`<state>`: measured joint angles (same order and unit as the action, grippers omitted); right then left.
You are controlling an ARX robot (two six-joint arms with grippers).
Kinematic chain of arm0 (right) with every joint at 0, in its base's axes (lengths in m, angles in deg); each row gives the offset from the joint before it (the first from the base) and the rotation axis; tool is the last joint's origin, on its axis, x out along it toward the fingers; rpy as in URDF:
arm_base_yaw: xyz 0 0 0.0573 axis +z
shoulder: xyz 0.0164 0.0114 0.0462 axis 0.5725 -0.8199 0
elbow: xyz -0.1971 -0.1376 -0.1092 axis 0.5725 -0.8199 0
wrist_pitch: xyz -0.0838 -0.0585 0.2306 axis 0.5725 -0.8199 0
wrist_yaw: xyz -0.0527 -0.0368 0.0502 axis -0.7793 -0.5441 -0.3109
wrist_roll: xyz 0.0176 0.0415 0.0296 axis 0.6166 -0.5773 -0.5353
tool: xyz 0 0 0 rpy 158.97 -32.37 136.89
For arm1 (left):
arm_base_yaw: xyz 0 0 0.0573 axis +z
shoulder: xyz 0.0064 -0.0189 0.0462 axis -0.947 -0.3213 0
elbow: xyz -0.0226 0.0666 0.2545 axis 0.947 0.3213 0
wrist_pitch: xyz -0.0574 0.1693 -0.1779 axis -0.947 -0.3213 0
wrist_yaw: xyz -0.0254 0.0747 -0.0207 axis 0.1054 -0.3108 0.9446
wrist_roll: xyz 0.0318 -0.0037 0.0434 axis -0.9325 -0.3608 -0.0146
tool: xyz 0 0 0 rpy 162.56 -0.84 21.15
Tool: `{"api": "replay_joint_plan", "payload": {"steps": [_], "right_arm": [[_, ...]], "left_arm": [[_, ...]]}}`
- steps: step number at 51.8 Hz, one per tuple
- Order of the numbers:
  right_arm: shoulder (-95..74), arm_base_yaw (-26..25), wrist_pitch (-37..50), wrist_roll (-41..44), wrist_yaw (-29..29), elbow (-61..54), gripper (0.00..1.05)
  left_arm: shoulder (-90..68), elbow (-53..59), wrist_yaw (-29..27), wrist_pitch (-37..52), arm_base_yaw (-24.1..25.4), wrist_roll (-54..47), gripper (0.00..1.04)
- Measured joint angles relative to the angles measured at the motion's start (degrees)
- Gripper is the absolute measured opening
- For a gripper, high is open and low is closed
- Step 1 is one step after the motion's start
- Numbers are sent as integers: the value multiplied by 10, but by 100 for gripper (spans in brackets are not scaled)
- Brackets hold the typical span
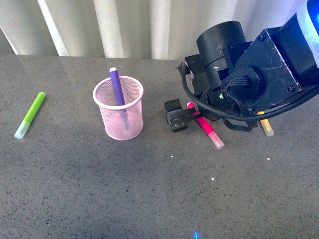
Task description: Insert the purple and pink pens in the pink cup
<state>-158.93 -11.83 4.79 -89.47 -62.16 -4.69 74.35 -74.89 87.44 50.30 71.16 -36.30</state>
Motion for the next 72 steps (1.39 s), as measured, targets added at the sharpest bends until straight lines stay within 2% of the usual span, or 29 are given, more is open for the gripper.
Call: {"api": "replay_joint_plan", "payload": {"steps": [6, 17, 29, 33, 37, 46, 53, 57, 64, 72], "right_arm": [[-2, 0, 0, -14, -2, 0, 96], [-9, 1, -7, -38, 3, 6, 64], [-9, 0, -9, -63, 2, 5, 36], [-9, -5, -5, -74, -2, -4, 21], [-5, -9, 1, -79, -11, -12, 14], [2, -20, 16, -91, -21, -29, 12], [14, -28, 75, -85, -25, -63, 12], [31, -26, 165, -52, -18, -100, 12], [100, 3, 329, 11, 33, -142, 12], [158, 55, 433, 43, 71, -162, 12]], "left_arm": [[0, 0, 0, 0, 0, 0, 98], [0, 0, 0, 0, 0, 0, 98], [0, 0, 0, 0, 0, 0, 98], [0, 0, 0, 0, 0, 0, 98], [0, 0, 0, 0, 0, 0, 98], [0, 0, 0, 0, 0, 0, 98], [0, 0, 0, 0, 0, 0, 98], [0, 0, 0, 0, 0, 0, 98], [0, 0, 0, 0, 0, 0, 98], [0, 0, 0, 0, 0, 0, 98]]}}
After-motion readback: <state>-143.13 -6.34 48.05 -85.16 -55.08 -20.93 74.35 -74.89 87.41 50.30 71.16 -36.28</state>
